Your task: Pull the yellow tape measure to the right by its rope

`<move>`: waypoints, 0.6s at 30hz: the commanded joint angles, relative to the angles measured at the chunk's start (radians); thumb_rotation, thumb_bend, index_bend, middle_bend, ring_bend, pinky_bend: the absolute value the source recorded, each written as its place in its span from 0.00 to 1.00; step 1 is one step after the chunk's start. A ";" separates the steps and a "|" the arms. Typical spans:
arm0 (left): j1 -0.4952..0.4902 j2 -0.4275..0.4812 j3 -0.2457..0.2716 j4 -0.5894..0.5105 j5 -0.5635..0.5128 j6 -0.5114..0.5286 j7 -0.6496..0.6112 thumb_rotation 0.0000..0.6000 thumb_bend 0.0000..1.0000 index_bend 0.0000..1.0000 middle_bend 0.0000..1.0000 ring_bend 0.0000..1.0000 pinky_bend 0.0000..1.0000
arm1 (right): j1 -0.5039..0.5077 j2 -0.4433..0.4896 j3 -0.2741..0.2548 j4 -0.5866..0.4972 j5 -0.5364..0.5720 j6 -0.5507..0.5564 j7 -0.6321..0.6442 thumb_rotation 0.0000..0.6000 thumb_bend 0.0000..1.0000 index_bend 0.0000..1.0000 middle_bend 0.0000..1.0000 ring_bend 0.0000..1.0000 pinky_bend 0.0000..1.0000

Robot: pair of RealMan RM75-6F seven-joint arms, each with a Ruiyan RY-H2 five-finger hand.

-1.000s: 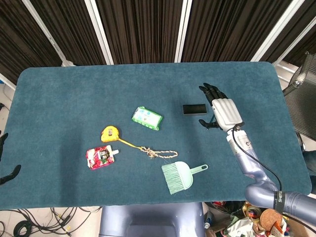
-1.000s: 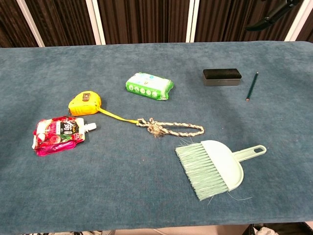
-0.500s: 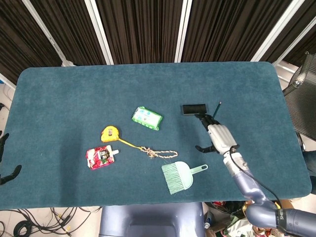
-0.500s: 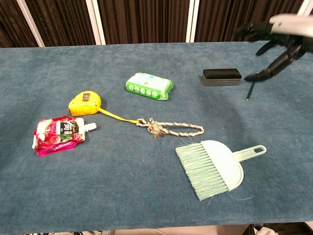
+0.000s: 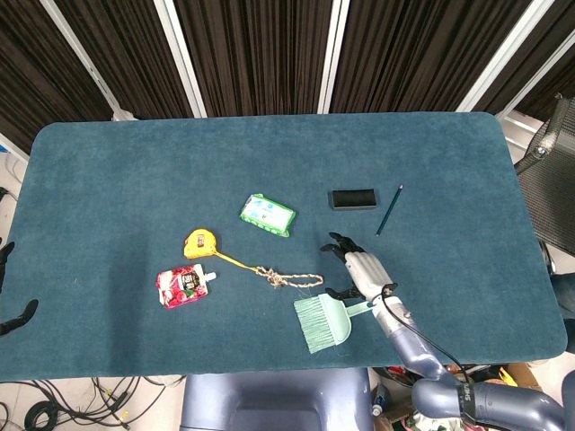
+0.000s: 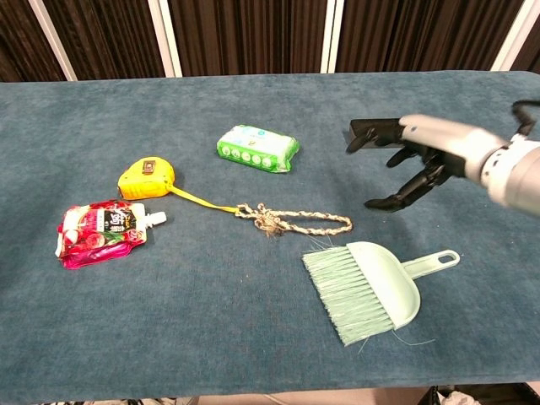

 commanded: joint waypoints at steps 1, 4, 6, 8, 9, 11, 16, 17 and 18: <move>0.001 -0.001 -0.001 -0.001 0.000 0.003 0.000 1.00 0.24 0.04 0.00 0.00 0.00 | 0.012 -0.028 0.008 0.028 0.021 -0.013 -0.003 1.00 0.19 0.26 0.00 0.02 0.15; 0.001 -0.001 -0.002 -0.001 -0.004 0.003 0.001 1.00 0.24 0.04 0.00 0.00 0.00 | 0.022 -0.056 0.010 0.060 0.037 -0.022 -0.016 1.00 0.21 0.29 0.00 0.02 0.15; 0.001 -0.001 -0.001 -0.002 -0.005 0.000 0.002 1.00 0.24 0.04 0.00 0.00 0.00 | 0.027 -0.074 0.007 0.087 0.037 -0.021 -0.029 1.00 0.24 0.33 0.00 0.02 0.15; 0.001 -0.001 -0.002 -0.003 -0.005 0.001 0.003 1.00 0.24 0.04 0.00 0.00 0.00 | 0.028 -0.088 0.005 0.108 0.042 -0.025 -0.032 1.00 0.26 0.35 0.00 0.02 0.15; 0.002 0.000 -0.003 -0.004 -0.006 0.003 0.002 1.00 0.24 0.04 0.00 0.00 0.00 | 0.028 -0.095 0.003 0.121 0.046 -0.029 -0.032 1.00 0.27 0.36 0.00 0.02 0.15; 0.002 0.000 -0.004 -0.004 -0.007 0.004 0.000 1.00 0.24 0.04 0.00 0.00 0.00 | 0.027 -0.104 -0.001 0.140 0.048 -0.039 -0.028 1.00 0.28 0.37 0.00 0.02 0.15; 0.001 0.000 -0.004 -0.004 -0.008 0.001 0.002 1.00 0.24 0.04 0.00 0.00 0.00 | 0.021 -0.119 -0.016 0.186 0.028 -0.055 -0.016 1.00 0.27 0.38 0.00 0.02 0.15; 0.001 -0.001 -0.004 -0.004 -0.009 0.001 0.002 1.00 0.24 0.04 0.00 0.00 0.00 | 0.020 -0.122 -0.016 0.193 0.024 -0.057 -0.012 1.00 0.27 0.39 0.00 0.02 0.15; 0.001 -0.001 -0.004 -0.005 -0.009 0.000 0.002 1.00 0.24 0.04 0.00 0.00 0.00 | 0.019 -0.124 -0.017 0.200 0.020 -0.060 -0.007 1.00 0.27 0.39 0.00 0.02 0.15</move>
